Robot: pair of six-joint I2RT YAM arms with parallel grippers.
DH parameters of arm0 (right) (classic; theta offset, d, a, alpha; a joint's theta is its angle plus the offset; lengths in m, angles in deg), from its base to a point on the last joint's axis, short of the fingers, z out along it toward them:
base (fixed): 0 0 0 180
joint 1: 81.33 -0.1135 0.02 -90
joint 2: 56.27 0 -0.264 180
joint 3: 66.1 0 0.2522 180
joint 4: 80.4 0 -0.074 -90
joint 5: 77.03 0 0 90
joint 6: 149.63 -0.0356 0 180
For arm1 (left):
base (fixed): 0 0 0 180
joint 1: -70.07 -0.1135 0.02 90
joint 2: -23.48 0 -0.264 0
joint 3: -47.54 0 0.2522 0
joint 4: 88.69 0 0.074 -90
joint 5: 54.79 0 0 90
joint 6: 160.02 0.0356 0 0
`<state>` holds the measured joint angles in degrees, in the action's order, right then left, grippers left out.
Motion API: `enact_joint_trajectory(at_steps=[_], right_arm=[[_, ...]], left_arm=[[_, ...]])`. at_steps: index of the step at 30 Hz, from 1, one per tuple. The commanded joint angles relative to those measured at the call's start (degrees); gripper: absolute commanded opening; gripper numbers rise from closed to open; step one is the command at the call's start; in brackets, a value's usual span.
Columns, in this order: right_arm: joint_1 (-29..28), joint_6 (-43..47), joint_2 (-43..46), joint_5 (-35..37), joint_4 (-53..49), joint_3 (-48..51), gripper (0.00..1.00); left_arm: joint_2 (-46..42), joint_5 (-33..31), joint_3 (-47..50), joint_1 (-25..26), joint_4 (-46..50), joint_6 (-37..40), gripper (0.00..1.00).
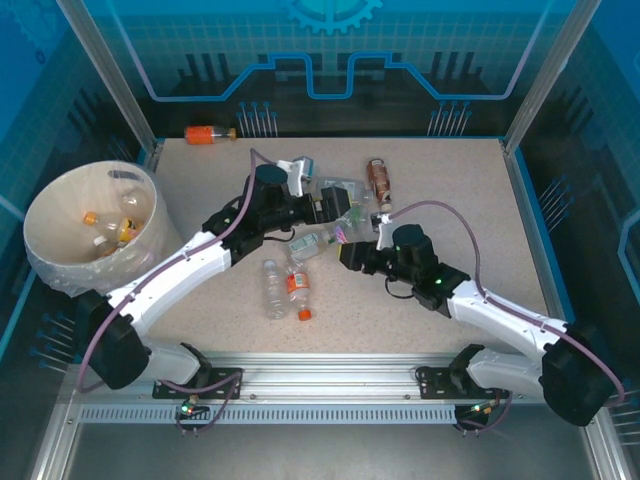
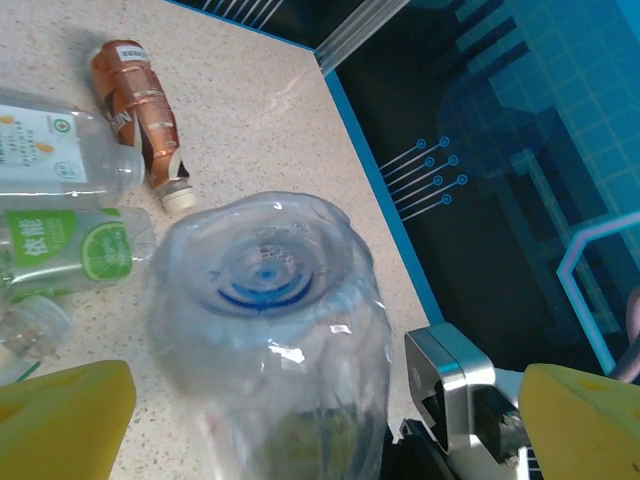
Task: Put the plastic bottles in the bin
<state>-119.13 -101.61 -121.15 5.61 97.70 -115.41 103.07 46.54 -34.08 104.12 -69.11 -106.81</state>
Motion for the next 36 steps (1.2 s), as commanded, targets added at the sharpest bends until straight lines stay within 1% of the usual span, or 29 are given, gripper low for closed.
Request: enact_joint_trajectory(at_steps=[1, 5, 8, 14, 15, 18, 20, 21, 23, 24, 27, 29, 33, 35, 36], right_arm=[[0.0, -2.0, -0.7, -4.3, 6.7, -2.7, 0.53], [0.0, -3.7, -1.7, -8.8, 8.6, -4.1, 0.53], [0.0, -4.9, -1.8, -11.5, 10.9, -4.3, 0.53], [0.2, -5.6, -2.6, -17.3, 11.5, -6.1, 0.54], [0.2, -5.7, -2.9, -17.8, 11.5, -6.4, 0.54], [0.4, -6.3, -3.6, -19.6, 11.4, -7.1, 0.54], [0.4, -6.6, -4.0, -19.8, 11.2, -7.5, 0.55], [0.5, -6.7, -4.1, -19.8, 11.1, -7.4, 0.56], [0.5, -6.6, -4.0, -19.3, 10.6, -7.6, 0.59], [0.5, -6.4, -3.9, -19.0, 10.3, -7.6, 0.62], [0.5, -4.8, -3.5, -18.1, 8.1, -8.0, 0.74], [0.5, -2.9, -3.0, -17.3, 6.0, -8.3, 0.81], [0.4, 1.0, -1.7, -14.5, 0.0, -9.1, 0.91], [0.2, 3.3, -1.2, -12.4, -3.9, -9.8, 0.99], [0.1, 4.3, -1.1, -11.4, -5.5, -10.2, 1.0]], left_arm=[[0.9, 3.7, -2.5, 0.0, 0.0, 2.3, 0.99], [0.4, 8.6, 0.7, 0.0, -7.7, 2.1, 0.99], [0.5, 11.6, 1.0, 0.1, -9.1, 2.7, 0.98], [-0.6, 15.0, 3.1, -0.4, -13.6, 2.7, 0.88], [-0.8, 15.9, 3.6, -0.7, -14.9, 2.3, 0.85], [-1.5, 17.3, 5.3, -1.6, -19.1, 0.8, 0.71], [-2.0, 17.4, 6.0, -1.8, -20.1, 1.0, 0.61], [-2.1, 17.4, 6.1, -1.9, -19.9, 1.2, 0.57], [-2.2, 16.8, 6.1, -1.9, -19.1, 1.8, 0.49], [-2.4, 16.6, 6.1, -1.9, -18.8, 1.9, 0.48], [-2.5, 13.7, 6.2, -1.9, -17.4, 1.9, 0.47], [-2.8, 10.1, 6.2, -1.9, -15.7, 2.0, 0.45], [-3.8, 3.9, 6.7, -2.0, -13.1, 2.5, 0.45], [-4.4, 0.5, 6.6, -2.0, -11.1, 3.0, 0.45], [-4.7, -1.0, 6.4, -2.1, -9.7, 3.3, 0.45]])
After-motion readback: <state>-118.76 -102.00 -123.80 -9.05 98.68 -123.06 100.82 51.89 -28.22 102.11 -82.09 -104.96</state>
